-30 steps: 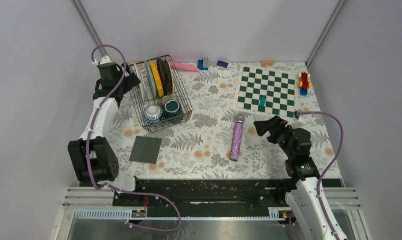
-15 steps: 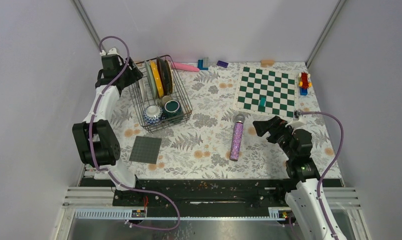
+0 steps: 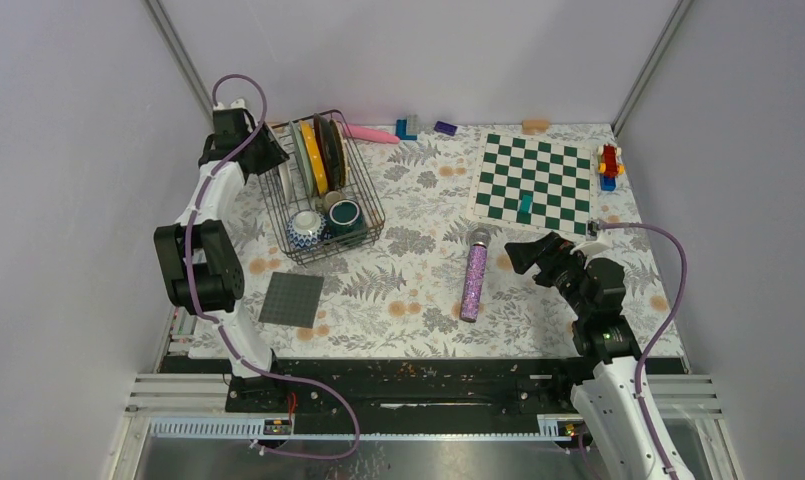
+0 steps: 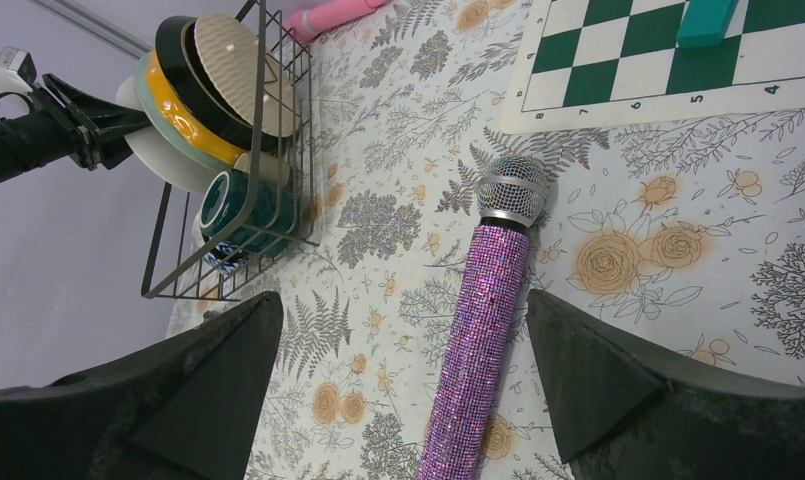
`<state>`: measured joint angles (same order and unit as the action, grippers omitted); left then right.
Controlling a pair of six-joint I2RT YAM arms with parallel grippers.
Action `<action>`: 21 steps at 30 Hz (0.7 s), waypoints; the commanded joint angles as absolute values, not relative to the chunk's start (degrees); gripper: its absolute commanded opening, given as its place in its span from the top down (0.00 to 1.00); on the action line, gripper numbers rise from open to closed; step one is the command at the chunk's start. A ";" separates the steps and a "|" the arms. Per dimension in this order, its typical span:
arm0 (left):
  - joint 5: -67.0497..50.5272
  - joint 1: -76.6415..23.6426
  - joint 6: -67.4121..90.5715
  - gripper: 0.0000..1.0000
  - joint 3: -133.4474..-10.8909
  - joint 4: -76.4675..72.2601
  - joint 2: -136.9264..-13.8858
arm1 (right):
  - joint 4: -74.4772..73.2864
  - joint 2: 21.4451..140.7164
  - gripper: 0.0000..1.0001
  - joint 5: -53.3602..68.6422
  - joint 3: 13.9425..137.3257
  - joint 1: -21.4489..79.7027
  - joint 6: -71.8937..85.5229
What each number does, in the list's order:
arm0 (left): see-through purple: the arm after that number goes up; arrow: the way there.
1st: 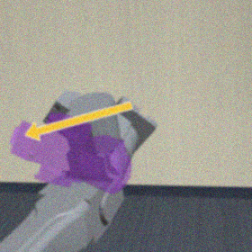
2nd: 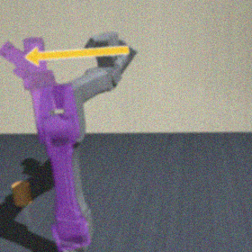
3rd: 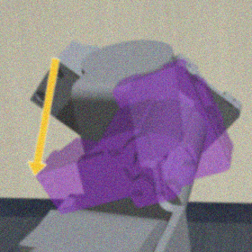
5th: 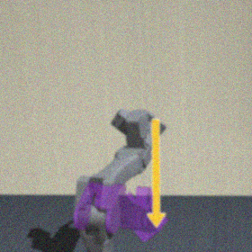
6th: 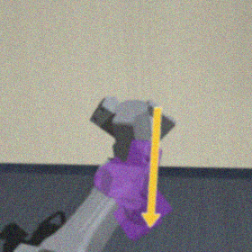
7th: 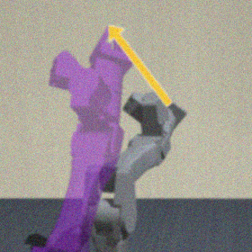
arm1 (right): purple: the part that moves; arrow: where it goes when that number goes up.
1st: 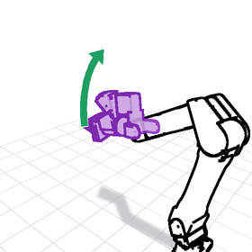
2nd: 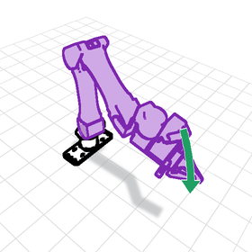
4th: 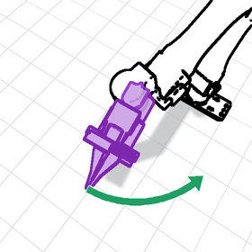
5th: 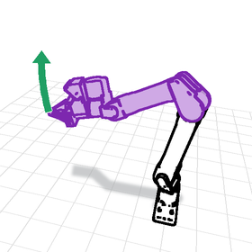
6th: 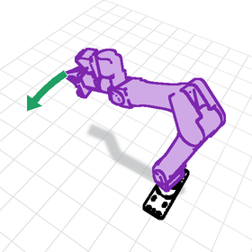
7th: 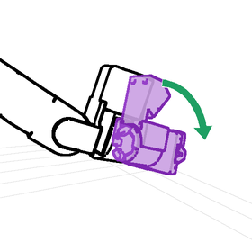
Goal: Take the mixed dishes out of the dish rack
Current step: Pick up the plate from the dish rack.
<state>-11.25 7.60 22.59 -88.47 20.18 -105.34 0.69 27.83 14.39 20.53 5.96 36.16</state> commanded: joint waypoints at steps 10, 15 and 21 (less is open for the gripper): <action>-10.98 7.58 18.57 0.66 -93.01 21.05 -105.98 | 2.30 27.44 0.01 15.03 21.58 5.81 35.90; -10.77 6.79 17.79 0.72 -95.08 22.50 -107.06 | 1.87 27.04 0.01 14.58 21.59 5.80 35.78; -10.38 6.44 17.23 0.80 -96.52 23.88 -108.08 | 0.35 25.70 0.01 12.57 22.15 5.80 35.29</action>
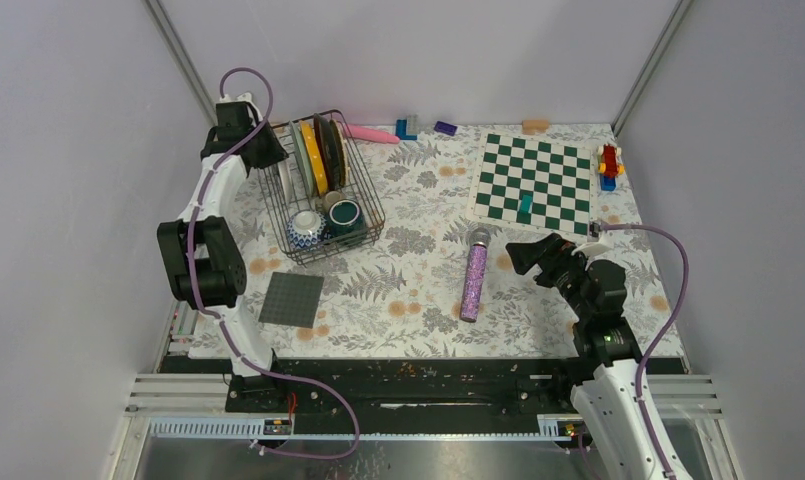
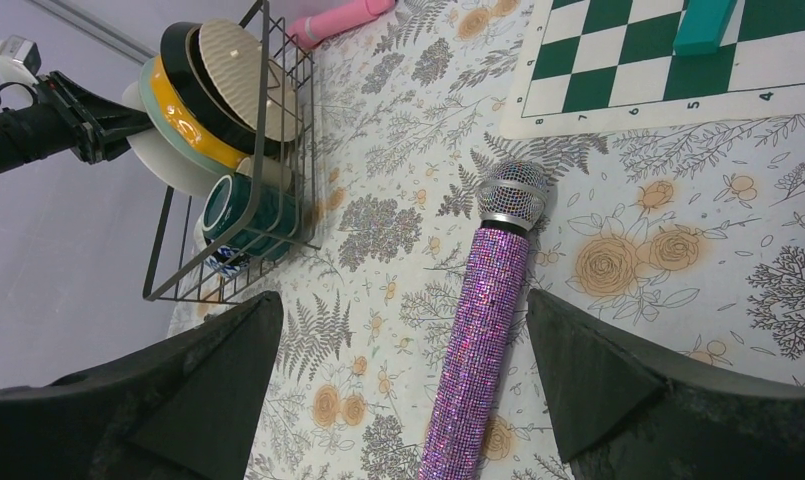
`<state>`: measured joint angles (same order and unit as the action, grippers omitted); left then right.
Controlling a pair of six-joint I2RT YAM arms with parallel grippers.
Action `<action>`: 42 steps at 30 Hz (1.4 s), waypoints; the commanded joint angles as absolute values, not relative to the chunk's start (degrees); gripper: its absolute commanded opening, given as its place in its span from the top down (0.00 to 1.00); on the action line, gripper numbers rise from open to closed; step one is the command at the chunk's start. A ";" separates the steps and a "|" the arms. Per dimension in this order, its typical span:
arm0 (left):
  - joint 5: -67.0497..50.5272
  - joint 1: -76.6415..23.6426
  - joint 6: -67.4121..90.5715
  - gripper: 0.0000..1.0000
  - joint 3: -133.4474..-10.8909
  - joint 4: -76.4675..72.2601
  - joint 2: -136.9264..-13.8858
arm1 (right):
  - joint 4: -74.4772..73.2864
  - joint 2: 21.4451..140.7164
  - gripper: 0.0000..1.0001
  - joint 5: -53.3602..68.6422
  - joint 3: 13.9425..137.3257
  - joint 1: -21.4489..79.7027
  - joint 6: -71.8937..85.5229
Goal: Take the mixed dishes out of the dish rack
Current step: Pick up the plate from the dish rack.
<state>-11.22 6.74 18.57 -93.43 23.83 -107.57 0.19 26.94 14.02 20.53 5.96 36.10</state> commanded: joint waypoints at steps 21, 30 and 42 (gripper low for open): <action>-0.24 2.77 15.27 1.00 -101.60 27.25 -102.41 | -2.78 23.65 0.01 11.52 21.99 5.81 35.38; 4.51 2.46 16.00 1.00 -102.58 26.54 -94.51 | -3.14 22.52 0.01 11.97 22.04 5.80 35.81; 3.96 -8.65 4.71 1.00 -101.06 23.27 -74.96 | -6.64 22.20 0.01 11.33 22.99 5.80 40.72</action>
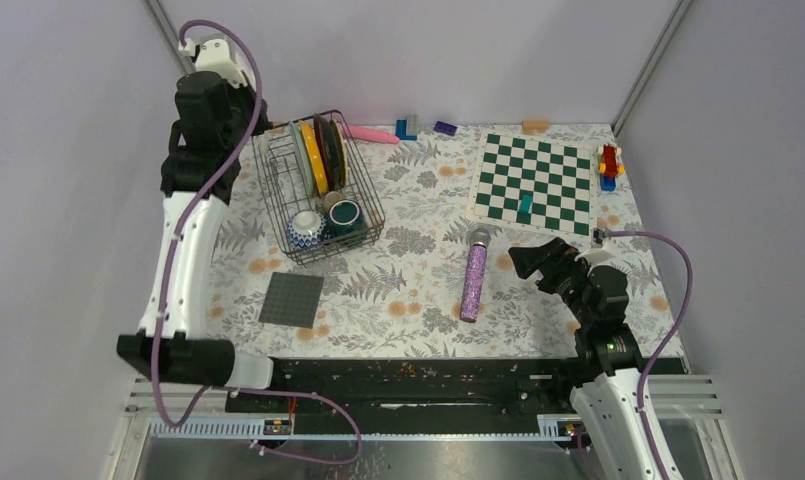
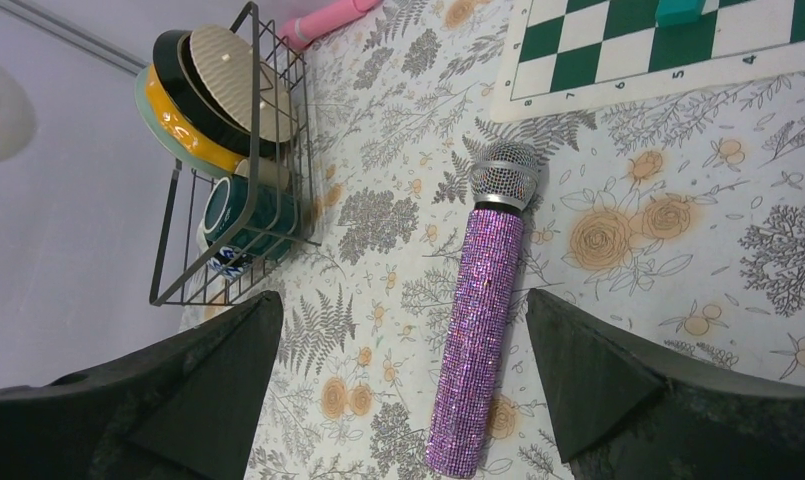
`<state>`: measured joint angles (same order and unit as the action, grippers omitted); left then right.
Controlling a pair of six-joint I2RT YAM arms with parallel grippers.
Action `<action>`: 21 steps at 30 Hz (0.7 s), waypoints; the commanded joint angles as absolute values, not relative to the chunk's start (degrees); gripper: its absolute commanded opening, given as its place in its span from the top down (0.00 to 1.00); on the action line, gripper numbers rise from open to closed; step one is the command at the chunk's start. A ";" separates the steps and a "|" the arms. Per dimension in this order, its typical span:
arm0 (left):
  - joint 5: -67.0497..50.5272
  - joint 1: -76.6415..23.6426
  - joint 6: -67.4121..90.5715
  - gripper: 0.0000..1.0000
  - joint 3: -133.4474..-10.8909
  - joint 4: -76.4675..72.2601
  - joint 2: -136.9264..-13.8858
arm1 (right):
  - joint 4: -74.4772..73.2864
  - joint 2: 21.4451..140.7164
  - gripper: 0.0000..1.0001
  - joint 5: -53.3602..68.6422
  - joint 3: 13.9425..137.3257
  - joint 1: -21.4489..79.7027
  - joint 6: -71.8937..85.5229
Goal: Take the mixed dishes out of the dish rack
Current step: Pick up the plate from the dish rack.
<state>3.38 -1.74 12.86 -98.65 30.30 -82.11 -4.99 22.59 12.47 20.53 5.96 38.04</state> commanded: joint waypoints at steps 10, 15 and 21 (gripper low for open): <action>2.21 -33.51 -28.13 1.00 -82.30 19.07 -62.00 | -11.77 19.38 0.01 16.05 25.64 5.80 45.56; 10.08 -49.07 -47.32 1.00 -67.57 16.18 -59.52 | -14.87 19.40 0.01 22.33 27.47 5.80 45.73; 21.30 -60.67 -56.36 1.00 -61.82 15.53 -64.50 | -12.25 20.82 0.01 31.08 27.20 5.80 49.80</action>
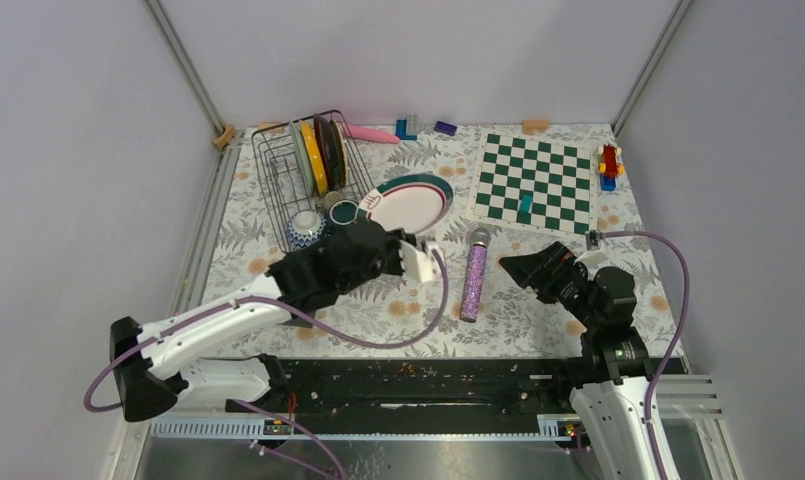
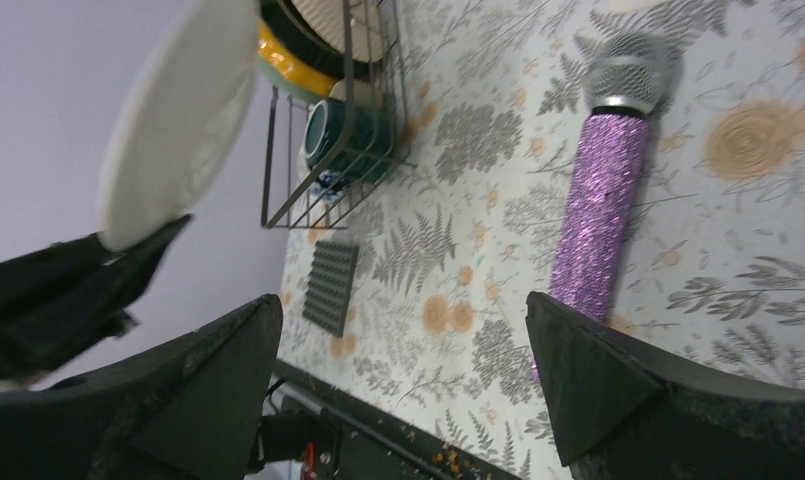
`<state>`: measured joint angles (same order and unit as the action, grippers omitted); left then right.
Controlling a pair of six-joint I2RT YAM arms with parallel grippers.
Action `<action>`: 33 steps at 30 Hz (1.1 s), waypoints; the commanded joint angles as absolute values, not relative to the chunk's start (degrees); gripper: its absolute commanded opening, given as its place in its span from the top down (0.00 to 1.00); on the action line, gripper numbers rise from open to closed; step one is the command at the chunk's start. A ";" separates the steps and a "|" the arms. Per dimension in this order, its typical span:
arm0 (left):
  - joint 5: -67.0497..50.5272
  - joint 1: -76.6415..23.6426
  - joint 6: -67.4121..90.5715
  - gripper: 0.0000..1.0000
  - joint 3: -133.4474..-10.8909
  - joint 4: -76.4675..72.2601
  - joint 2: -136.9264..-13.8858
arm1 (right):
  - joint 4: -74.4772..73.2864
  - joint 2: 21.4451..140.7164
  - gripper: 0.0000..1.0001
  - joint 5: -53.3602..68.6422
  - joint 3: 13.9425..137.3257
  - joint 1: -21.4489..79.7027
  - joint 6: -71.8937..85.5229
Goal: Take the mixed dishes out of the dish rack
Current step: Pick up the plate from the dish rack.
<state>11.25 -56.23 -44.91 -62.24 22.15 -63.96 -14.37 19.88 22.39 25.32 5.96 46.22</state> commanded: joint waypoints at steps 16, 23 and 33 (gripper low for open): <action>26.54 -77.20 -62.55 1.00 -52.38 7.51 -67.68 | 2.90 34.72 0.01 45.72 27.61 5.80 63.67; 30.37 -79.30 -64.46 1.00 -50.85 0.72 -69.83 | 5.75 37.56 0.20 47.55 24.87 5.80 65.59; 30.92 -79.80 -65.82 1.00 -49.68 -2.20 -71.99 | 9.20 37.79 0.64 49.12 23.20 5.80 68.72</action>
<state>28.18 -79.35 -64.18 -49.50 5.28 -72.47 4.75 37.67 46.41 23.99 5.93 66.74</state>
